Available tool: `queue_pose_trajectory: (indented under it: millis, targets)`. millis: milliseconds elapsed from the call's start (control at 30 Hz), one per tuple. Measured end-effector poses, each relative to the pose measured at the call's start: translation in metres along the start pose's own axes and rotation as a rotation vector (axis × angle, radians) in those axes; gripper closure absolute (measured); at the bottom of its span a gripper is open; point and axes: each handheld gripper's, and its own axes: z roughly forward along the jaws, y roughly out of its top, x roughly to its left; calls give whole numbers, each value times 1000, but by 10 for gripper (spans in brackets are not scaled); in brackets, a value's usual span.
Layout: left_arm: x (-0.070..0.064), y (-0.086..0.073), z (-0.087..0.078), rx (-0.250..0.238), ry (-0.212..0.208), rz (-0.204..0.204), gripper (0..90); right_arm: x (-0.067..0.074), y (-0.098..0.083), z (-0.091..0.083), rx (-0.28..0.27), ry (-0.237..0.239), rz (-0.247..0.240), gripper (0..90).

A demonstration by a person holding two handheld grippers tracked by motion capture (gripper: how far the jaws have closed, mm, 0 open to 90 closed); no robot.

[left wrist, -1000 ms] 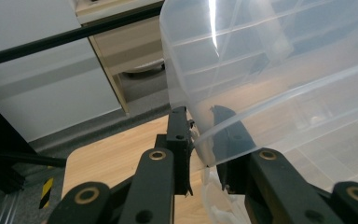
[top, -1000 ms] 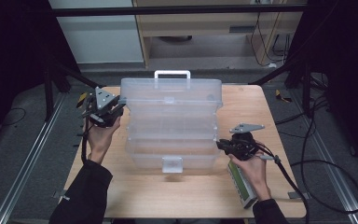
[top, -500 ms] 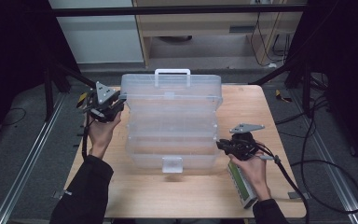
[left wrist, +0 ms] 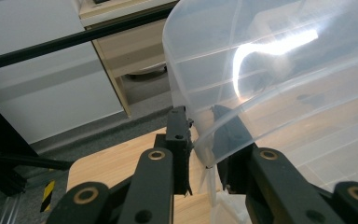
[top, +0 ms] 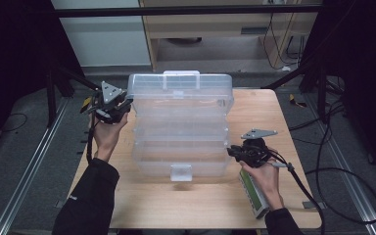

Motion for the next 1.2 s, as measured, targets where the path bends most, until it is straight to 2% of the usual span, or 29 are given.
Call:
queue_pose_trajectory:
  millis: [267,400,800,1200]
  targets:
    - [1,2,2,0,2,1,755,0,1,3,4,-12,14,749]
    - [1,4,3,6,2,4,754,2,3,4,14,-36,-10,753]
    - [3,11,13,13,16,11,752,0,4,4,16,-28,-13,753]
    - [6,17,23,13,24,-2,754,1,3,4,13,-28,-15,752]
